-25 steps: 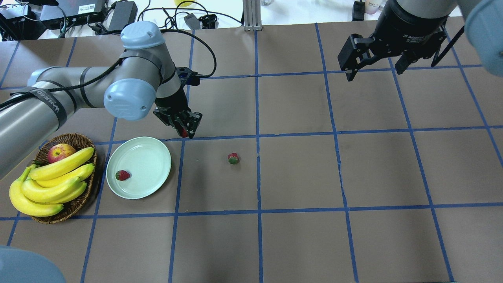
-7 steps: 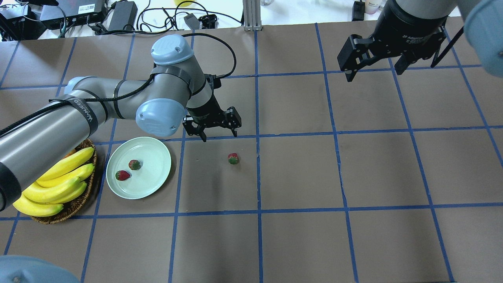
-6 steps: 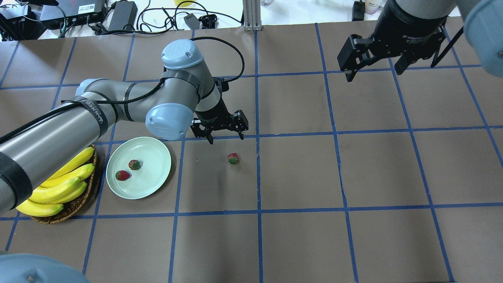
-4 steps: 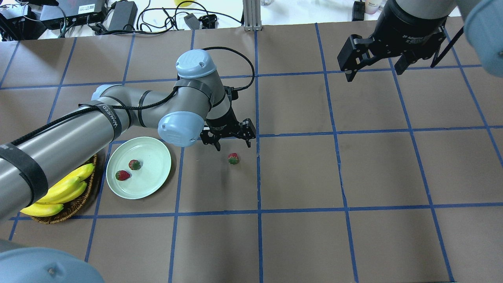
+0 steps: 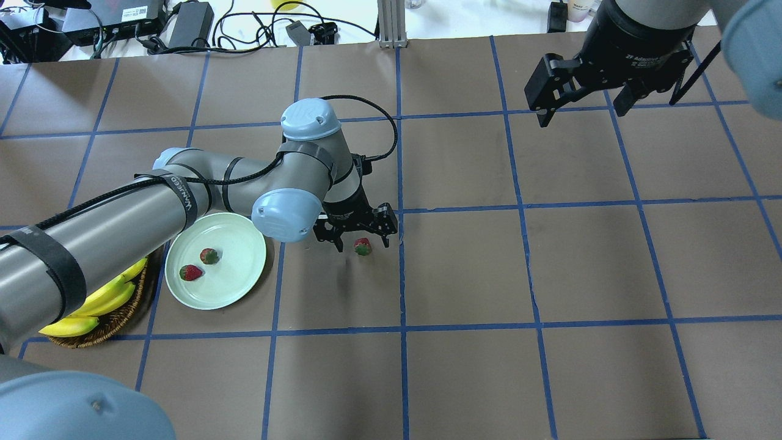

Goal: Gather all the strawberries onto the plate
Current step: 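Reach the left gripper to the last strawberry and grasp it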

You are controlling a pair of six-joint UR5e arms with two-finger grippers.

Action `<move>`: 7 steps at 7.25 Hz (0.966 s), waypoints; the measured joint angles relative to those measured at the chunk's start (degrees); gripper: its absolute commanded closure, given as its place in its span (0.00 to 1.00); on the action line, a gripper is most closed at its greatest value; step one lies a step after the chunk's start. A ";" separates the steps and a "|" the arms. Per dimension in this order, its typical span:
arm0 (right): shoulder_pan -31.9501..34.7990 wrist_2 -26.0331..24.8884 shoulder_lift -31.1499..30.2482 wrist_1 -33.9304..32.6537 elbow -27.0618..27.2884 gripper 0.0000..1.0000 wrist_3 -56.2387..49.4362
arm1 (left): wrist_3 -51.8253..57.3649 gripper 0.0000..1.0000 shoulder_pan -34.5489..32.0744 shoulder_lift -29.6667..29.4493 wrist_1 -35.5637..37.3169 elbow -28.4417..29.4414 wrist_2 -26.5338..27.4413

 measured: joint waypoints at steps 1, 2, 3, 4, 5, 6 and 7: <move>0.00 0.00 0.00 0.00 0.00 0.00 0.00 | 0.02 0.76 -0.02 -0.45 0.07 -0.12 -0.16; 0.00 0.00 0.02 -0.02 0.00 0.00 0.00 | 0.12 1.00 -0.02 -0.75 0.13 -0.15 -0.22; 0.00 0.00 0.05 -0.06 0.00 0.00 0.00 | 0.19 1.00 -0.02 -0.89 0.21 -0.16 -0.27; 0.00 0.00 0.07 -0.08 0.00 0.00 0.00 | 0.27 1.00 -0.02 -0.93 0.25 -0.11 -0.32; 0.00 0.00 0.08 -0.09 0.03 0.00 0.00 | 0.47 1.00 -0.01 -0.88 0.29 0.09 -0.30; 0.00 0.00 0.08 -0.09 0.04 0.00 0.00 | 0.94 1.00 0.10 -0.40 0.25 0.88 -0.10; 0.00 0.00 0.09 -0.09 0.03 0.00 0.00 | 1.45 1.00 0.44 0.36 -0.40 2.50 0.27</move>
